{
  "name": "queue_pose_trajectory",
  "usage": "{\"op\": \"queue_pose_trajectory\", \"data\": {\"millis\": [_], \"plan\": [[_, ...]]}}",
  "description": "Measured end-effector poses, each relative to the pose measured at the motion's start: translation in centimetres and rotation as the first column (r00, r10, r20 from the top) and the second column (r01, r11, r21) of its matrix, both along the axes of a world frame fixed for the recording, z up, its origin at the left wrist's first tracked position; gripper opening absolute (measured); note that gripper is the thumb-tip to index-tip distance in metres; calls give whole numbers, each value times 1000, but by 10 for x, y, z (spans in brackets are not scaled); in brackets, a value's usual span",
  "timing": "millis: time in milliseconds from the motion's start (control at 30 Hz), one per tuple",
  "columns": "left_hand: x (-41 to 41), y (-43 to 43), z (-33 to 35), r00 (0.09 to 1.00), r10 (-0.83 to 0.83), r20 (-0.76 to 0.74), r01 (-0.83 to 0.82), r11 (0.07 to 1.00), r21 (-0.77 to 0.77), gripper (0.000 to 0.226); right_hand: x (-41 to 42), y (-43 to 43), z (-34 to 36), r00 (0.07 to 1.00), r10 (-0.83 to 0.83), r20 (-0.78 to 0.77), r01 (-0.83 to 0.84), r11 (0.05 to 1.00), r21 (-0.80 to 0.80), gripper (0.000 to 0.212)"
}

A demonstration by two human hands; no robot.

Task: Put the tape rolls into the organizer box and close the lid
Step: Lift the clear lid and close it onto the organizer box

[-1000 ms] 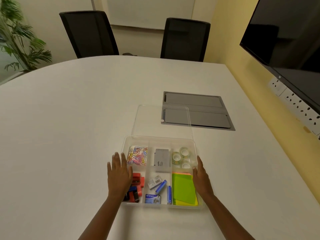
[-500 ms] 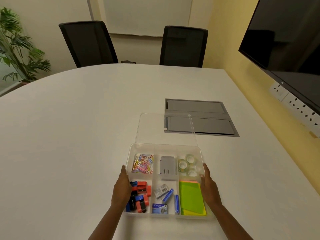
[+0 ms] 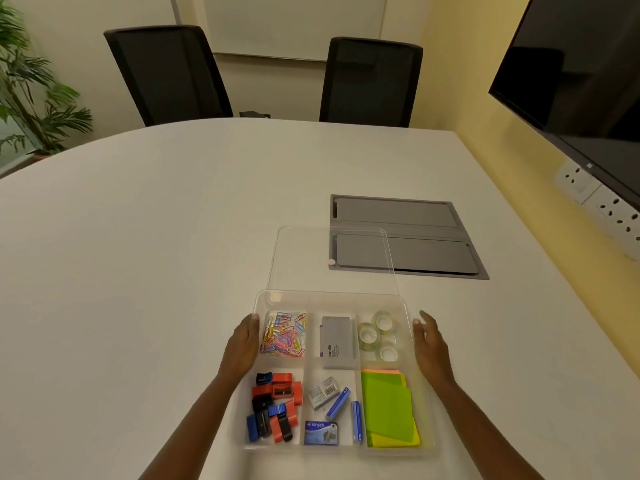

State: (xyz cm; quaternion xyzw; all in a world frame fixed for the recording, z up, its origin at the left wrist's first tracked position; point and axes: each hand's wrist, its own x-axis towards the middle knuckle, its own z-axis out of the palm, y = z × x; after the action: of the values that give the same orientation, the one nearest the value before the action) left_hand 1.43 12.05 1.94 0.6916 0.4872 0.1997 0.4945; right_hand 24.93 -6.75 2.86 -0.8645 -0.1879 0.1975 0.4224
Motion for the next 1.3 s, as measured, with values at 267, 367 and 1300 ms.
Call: {"op": "queue_pose_trajectory", "data": {"millis": [267,367,1300], "plan": [[38,66,6,1000,14,3,-13,957,-290,67,63,69,5,985,95,-144,-126,965,-231,39],[49,82,3,997,78,17,-67,929,-363,70,80,88,-3,985,26,-169,-68,965,-252,37],[40,89,128,792,81,605,-261,941,215,30,72,70,139,899,85,-430,145,868,474,23]]}}
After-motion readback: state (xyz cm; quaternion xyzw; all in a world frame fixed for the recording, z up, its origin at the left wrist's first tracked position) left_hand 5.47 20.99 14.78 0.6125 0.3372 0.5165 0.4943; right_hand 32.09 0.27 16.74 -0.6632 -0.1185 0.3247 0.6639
